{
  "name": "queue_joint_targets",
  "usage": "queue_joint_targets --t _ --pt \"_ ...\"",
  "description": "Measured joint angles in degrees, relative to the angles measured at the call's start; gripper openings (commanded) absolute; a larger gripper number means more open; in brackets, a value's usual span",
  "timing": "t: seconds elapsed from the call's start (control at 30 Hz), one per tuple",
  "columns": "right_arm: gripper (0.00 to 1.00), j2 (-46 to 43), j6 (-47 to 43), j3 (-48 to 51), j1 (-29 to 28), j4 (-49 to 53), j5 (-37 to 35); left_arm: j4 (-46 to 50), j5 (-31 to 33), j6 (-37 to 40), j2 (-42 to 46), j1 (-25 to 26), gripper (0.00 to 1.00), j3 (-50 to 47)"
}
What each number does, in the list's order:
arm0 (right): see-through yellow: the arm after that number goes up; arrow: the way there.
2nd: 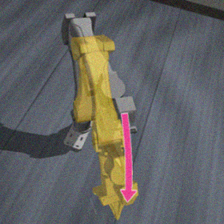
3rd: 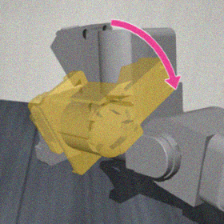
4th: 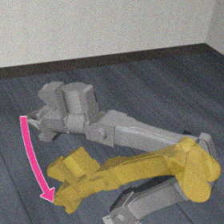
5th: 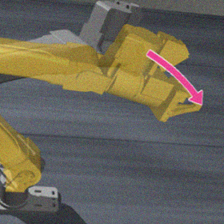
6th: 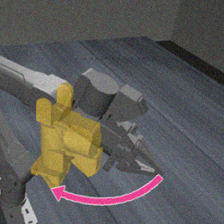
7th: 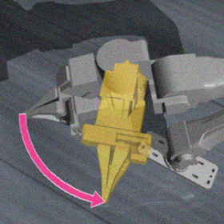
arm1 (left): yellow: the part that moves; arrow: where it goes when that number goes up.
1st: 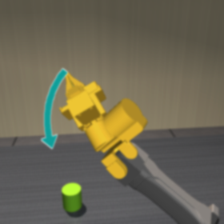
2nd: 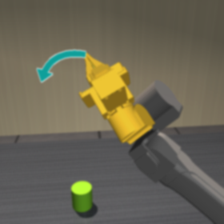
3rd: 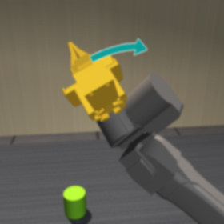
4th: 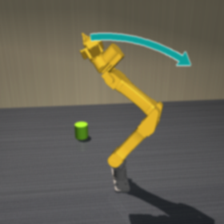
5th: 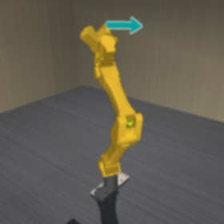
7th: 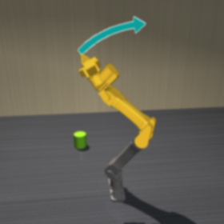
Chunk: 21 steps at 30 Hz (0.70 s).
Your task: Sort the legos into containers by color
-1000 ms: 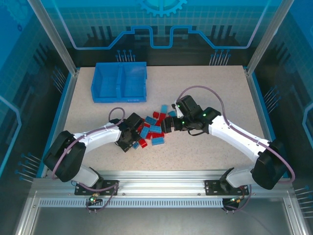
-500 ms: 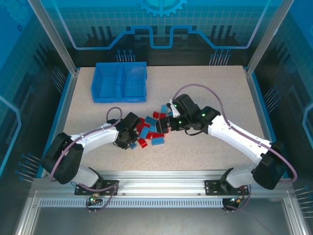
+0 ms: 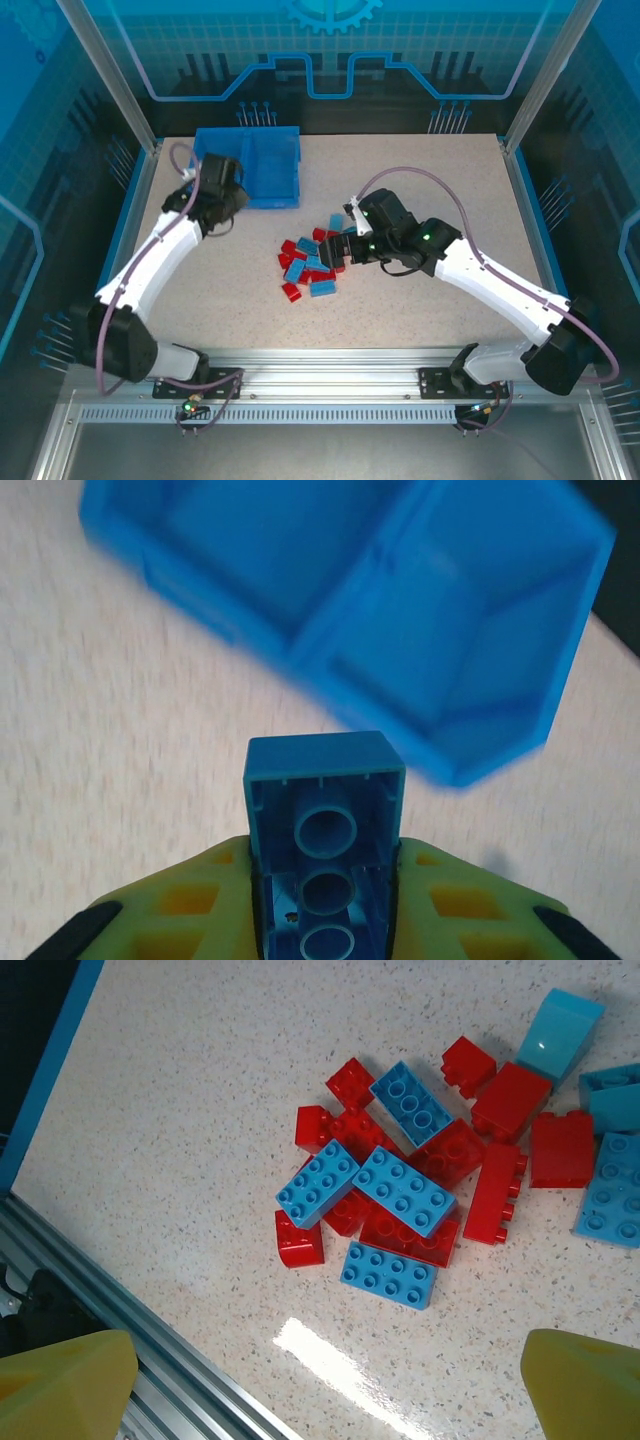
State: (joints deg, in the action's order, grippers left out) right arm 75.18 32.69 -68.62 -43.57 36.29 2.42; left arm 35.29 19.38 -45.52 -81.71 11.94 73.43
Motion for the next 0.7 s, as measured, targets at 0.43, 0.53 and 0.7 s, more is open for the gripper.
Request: queue_joint_targets --t 0.43,0.53,0.7 --pt "1.0 -7.2 1.2 0.5 -0.7 1.0 -2.6 2.2 0.3 7.7 -41.0 -12.7 0.36 35.8" --pt "1.0 -10.4 1.6 1.2 -0.7 1.6 -3.8 4.1 -0.5 8.6 -45.4 -14.3 0.44 39.9" --pt "1.0 -14.2 2.5 2.8 -0.8 2.3 -5.7 7.0 -1.9 9.0 -46.8 -15.5 0.55 43.1"
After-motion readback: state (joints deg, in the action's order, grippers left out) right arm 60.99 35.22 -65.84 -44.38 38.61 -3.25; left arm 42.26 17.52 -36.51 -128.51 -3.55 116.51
